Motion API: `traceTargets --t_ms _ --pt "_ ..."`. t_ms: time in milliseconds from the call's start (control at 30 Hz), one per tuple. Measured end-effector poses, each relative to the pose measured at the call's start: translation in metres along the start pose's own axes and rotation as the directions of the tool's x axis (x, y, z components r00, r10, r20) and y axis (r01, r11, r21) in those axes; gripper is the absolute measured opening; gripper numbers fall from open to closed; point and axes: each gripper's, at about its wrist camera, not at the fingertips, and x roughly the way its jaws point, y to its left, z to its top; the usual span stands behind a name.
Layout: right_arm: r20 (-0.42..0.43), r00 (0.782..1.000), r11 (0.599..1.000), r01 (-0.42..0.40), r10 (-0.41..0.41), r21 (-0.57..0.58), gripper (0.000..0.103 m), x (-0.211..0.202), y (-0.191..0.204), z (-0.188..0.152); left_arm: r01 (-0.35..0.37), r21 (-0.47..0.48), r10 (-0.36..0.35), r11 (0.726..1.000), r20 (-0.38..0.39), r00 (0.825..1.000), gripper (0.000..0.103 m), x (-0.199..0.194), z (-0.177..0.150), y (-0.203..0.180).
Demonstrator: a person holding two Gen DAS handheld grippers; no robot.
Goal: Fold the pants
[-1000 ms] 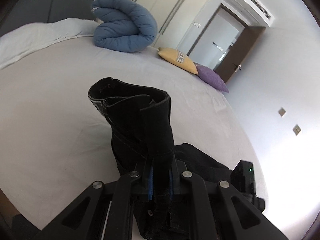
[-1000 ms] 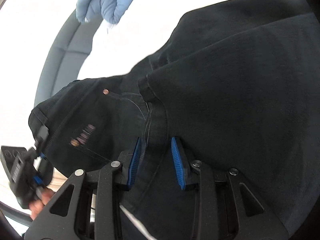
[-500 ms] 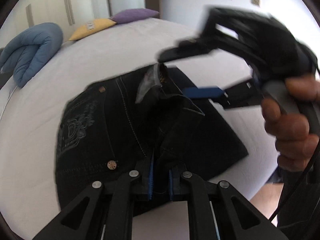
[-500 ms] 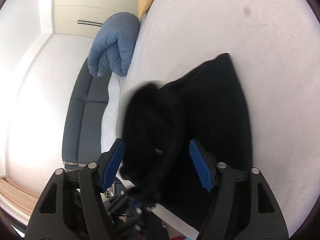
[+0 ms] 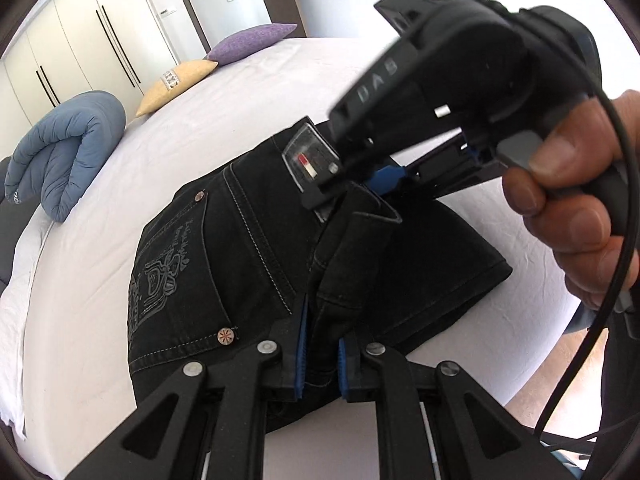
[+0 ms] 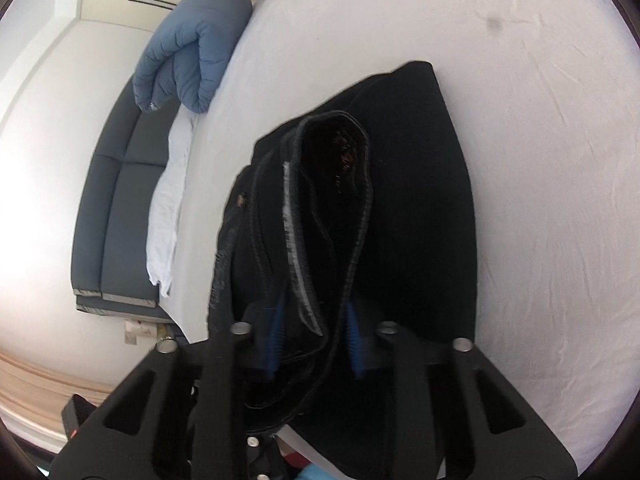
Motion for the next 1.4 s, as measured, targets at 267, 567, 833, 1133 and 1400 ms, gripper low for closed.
traceTargets --t_ms 267,567,833,1133,1400 --pt "0.091 0.996 0.994 0.009 0.001 -0.108 0.011 -0.025 0.025 -0.004 0.013 -0.014 -0.012 1.000 0.078 0.997 0.012 -0.022 0.027 0.006" --pt "0.127 0.992 0.997 0.025 -0.016 -0.071 0.011 -0.069 -0.005 -0.002 0.057 0.065 -0.061 0.996 0.066 0.996 0.012 -0.004 0.031 -0.027" --pt "0.161 0.986 0.998 -0.043 0.035 0.048 0.011 -0.053 -0.056 -0.023 0.119 0.031 -0.120 0.992 0.034 0.992 0.019 0.019 0.013 -0.025" --pt "0.189 0.981 0.997 0.026 -0.040 0.079 0.018 -0.087 -0.046 -0.022 0.168 -0.194 -0.152 0.967 0.095 0.984 0.085 -0.031 0.012 0.042" --pt "0.152 0.988 0.990 -0.010 0.031 -0.138 0.018 -0.098 0.026 -0.038 0.105 -0.326 -0.099 0.940 0.035 0.994 0.047 -0.022 0.013 0.113"
